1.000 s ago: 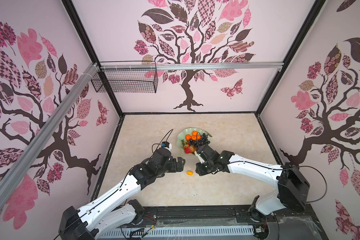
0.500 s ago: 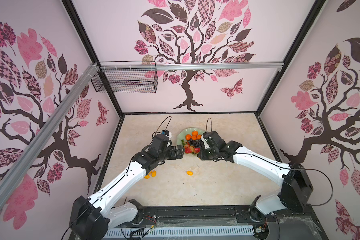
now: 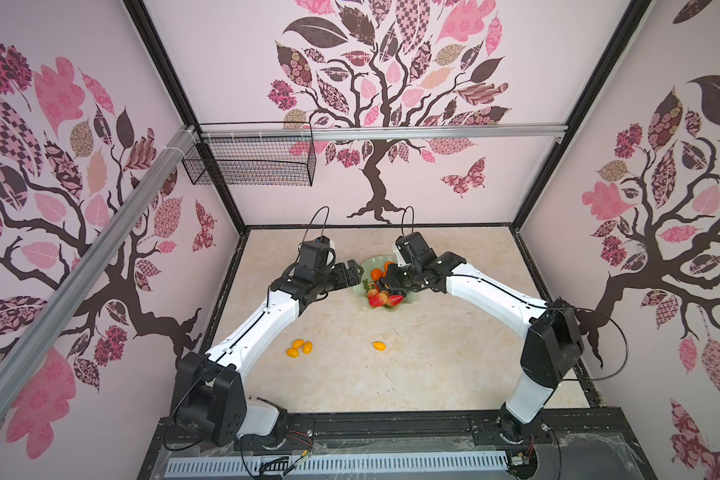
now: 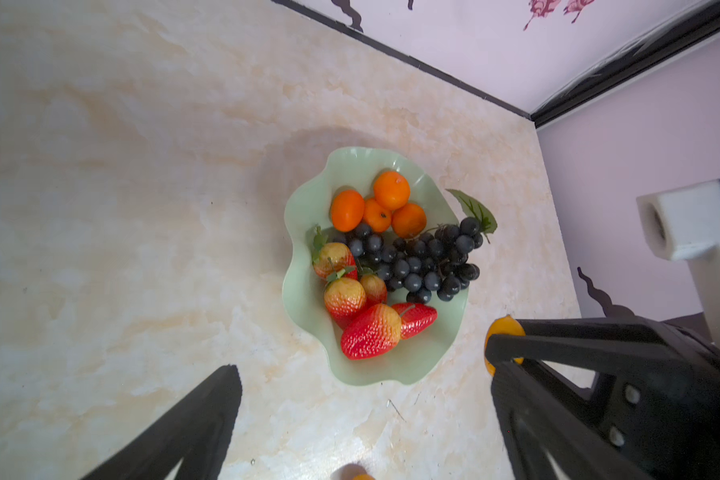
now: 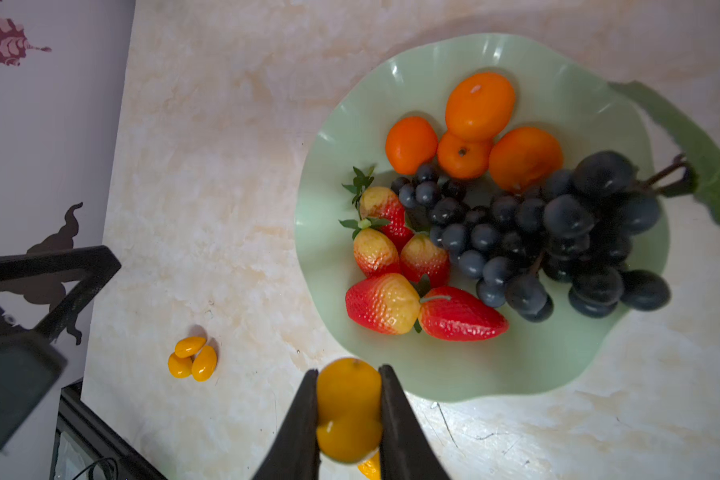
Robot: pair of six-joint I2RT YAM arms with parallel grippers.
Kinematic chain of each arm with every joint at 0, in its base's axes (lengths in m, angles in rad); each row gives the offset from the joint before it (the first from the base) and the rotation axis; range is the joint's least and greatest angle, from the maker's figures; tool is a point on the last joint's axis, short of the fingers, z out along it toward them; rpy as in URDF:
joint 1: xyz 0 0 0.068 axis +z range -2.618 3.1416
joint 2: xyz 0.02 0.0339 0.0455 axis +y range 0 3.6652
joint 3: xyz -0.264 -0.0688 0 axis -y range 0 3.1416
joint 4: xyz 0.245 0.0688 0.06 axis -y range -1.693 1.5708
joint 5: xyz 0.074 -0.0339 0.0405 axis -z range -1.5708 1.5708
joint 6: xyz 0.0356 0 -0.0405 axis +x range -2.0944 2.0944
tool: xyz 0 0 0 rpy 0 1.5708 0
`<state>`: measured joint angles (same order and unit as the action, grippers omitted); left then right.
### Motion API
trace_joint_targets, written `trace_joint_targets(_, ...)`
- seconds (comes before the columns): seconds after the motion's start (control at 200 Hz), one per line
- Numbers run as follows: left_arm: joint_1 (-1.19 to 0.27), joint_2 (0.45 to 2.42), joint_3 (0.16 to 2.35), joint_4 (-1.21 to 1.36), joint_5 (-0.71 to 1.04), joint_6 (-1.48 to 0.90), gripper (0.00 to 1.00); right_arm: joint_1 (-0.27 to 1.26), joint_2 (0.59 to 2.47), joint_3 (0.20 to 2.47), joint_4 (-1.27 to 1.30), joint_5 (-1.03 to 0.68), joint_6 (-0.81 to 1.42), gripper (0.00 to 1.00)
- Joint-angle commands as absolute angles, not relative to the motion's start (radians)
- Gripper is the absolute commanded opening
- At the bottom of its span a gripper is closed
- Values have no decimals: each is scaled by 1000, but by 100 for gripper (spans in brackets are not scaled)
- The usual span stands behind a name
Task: Place and organize the fake fruits in the fruit bowl
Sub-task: 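Lift the kumquat with the right gripper and carry it over the bowl, then lower the kumquat into the bowl beside the strawberries and open the right gripper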
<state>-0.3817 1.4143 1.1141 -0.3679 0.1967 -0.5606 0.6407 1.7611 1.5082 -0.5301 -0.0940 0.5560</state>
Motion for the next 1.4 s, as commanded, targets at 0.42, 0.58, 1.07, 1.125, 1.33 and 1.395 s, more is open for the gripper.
trace_joint_targets(0.42, -312, 1620, 1236, -238, 381, -574, 98, 566, 1962, 1693, -575, -81, 510, 21)
trace_joint_targets(0.58, -289, 1642, 1240, -248, 403, -584, 98, 564, 2048, 1785, -603, -97, 496, 20)
trace_joint_targets(1.07, -242, 1659, 1236, -230, 438, -632, 98, 567, 2258, 1957, -626, -276, 475, 21)
trace_joint_targets(1.125, -242, 1656, 1234, -229, 432, -630, 98, 568, 2278, 1967, -621, -290, 480, 21)
trace_joint_targets(1.33, -241, 1659, 1235, -225, 439, -633, 98, 572, 2348, 2047, -650, -319, 479, 22)
trace_joint_targets(1.395, -241, 1658, 1234, -225, 443, -634, 98, 572, 2363, 2072, -664, -301, 472, 24)
